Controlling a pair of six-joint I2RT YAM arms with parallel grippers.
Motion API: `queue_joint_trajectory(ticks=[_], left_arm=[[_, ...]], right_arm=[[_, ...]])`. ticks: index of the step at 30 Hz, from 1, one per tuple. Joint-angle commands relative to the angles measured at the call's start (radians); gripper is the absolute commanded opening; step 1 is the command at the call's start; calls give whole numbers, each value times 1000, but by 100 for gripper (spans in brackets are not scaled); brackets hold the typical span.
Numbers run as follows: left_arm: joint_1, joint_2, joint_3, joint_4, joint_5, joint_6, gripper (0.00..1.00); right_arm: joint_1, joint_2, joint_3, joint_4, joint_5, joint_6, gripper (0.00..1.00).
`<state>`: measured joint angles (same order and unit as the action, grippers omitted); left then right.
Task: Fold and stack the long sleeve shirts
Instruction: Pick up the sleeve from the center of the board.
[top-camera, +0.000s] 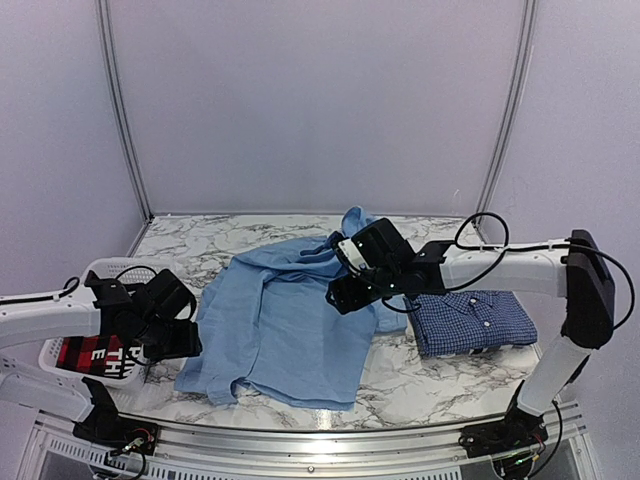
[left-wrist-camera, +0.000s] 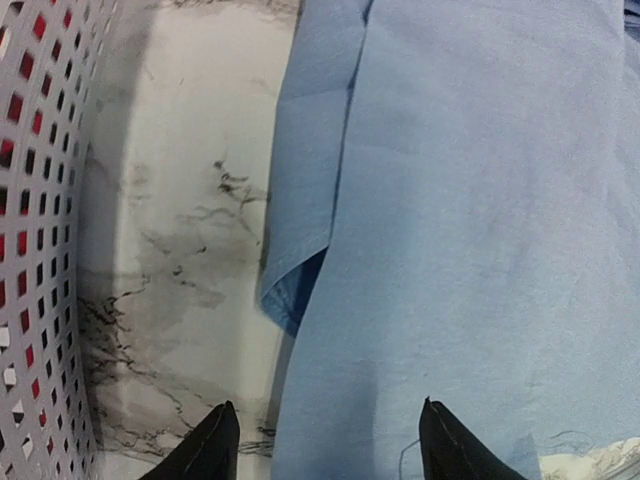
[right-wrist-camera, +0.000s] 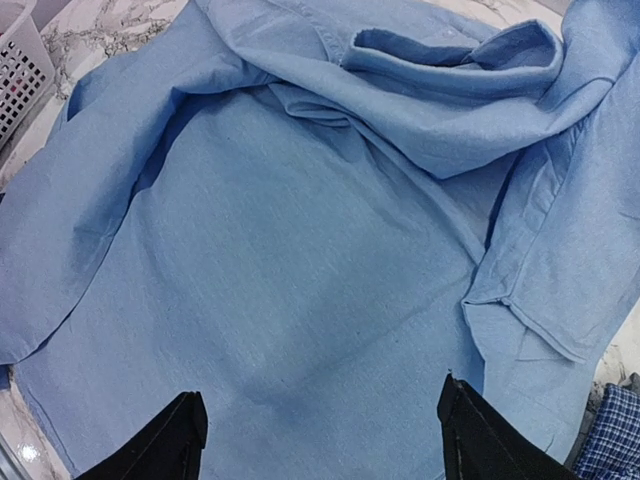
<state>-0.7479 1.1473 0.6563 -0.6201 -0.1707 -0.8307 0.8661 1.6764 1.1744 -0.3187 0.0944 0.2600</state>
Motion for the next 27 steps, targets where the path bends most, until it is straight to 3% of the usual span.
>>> queue_joint_trajectory(ticks=[1, 14, 27], left_arm=[[-30, -75, -38, -107, -54, -131, 64], [-78, -268, -128, -161, 58, -407, 71], [-184, -228, -130, -154, 90, -518, 71]], right_arm=[[5, -23, -21, 58, -20, 23, 76], [5, 2, -49, 105, -44, 21, 75], [4, 21, -51, 116, -41, 15, 74]])
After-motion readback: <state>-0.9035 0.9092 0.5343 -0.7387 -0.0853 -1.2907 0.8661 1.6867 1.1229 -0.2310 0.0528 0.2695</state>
